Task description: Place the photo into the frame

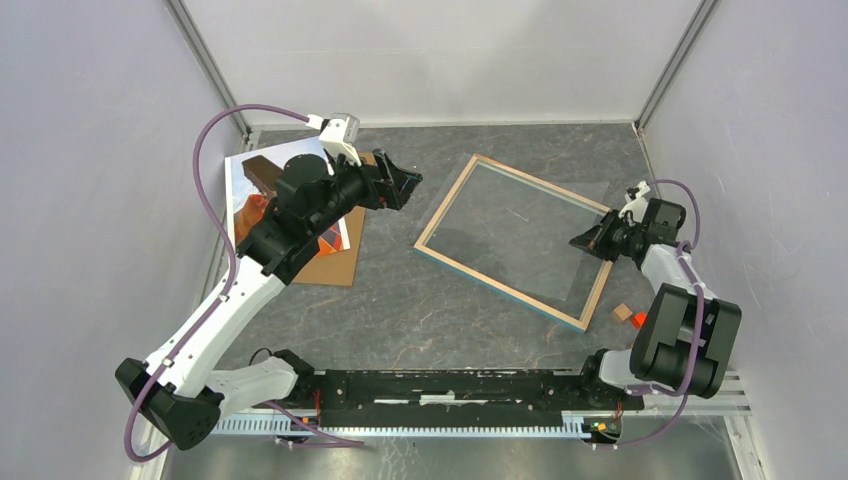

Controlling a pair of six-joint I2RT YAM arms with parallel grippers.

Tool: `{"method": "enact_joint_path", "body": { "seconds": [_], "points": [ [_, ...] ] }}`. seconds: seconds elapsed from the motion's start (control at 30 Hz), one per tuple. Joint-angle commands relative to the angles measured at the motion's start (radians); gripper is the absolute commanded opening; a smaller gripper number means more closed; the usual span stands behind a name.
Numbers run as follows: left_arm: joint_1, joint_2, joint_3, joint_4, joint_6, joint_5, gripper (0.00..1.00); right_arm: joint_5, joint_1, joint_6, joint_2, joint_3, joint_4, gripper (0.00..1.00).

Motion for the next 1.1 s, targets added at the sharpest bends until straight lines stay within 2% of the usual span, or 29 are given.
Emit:
{"method": "enact_joint_path", "body": {
  "seconds": [0.0, 1.07],
  "points": [
    [-0.004, 0.006, 0.009, 0.022, -0.008, 0.017, 0.95, -0.005, -0.015, -0.065, -0.002, 0.056, -0.045, 0.00],
    [-0.005, 0.028, 0.006, 0.022, -0.016, 0.020, 0.95, -0.027, -0.046, -0.243, 0.053, 0.170, -0.236, 0.00]
  ]
}}
